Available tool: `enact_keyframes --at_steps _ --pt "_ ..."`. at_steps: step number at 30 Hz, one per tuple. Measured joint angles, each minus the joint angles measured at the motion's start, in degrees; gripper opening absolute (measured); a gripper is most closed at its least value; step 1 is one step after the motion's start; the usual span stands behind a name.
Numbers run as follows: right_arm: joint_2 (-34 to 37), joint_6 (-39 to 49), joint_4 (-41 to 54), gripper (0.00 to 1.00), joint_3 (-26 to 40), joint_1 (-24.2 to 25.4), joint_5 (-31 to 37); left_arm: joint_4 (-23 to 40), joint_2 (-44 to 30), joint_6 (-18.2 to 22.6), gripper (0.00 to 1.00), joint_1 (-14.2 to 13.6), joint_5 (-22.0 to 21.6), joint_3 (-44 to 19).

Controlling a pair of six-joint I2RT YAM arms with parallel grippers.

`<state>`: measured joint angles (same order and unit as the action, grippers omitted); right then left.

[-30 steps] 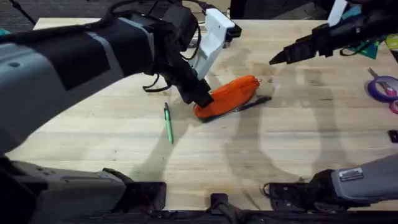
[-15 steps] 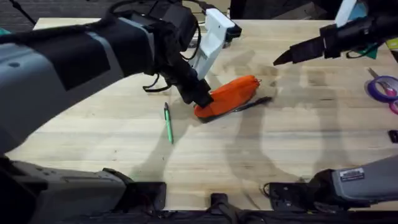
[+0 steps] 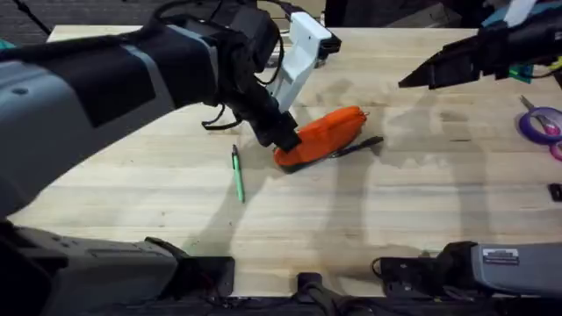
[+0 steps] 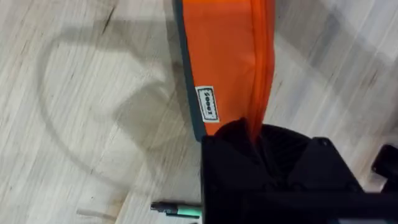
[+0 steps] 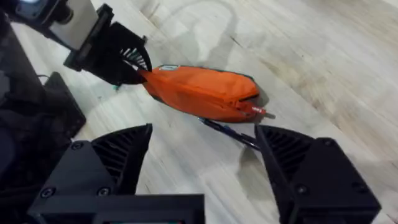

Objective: Unzip the bag, pick up the pens from the table one at a time and place them inside, then zip the bag closed.

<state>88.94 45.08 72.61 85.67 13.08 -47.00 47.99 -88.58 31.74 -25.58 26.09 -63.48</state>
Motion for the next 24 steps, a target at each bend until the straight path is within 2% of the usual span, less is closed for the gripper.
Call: enact_keyframes --at_steps 6,12,17,24 --pt "-3.8 0.0 -0.9 0.997 -0.9 0.0 1.5 0.0 0.0 0.0 0.042 0.0 0.0 0.0" --pt "-7.7 0.3 -4.2 0.997 -6.5 0.0 2.3 0.0 0.0 0.0 0.042 0.0 0.0 0.0" --pt "-8.2 0.4 -5.8 0.997 -9.1 0.0 2.7 0.0 0.0 0.0 0.042 0.0 -0.1 0.0" --pt "-7.5 0.3 -6.9 0.997 -9.5 0.0 2.9 0.0 0.0 0.0 0.042 0.0 -0.2 0.0"
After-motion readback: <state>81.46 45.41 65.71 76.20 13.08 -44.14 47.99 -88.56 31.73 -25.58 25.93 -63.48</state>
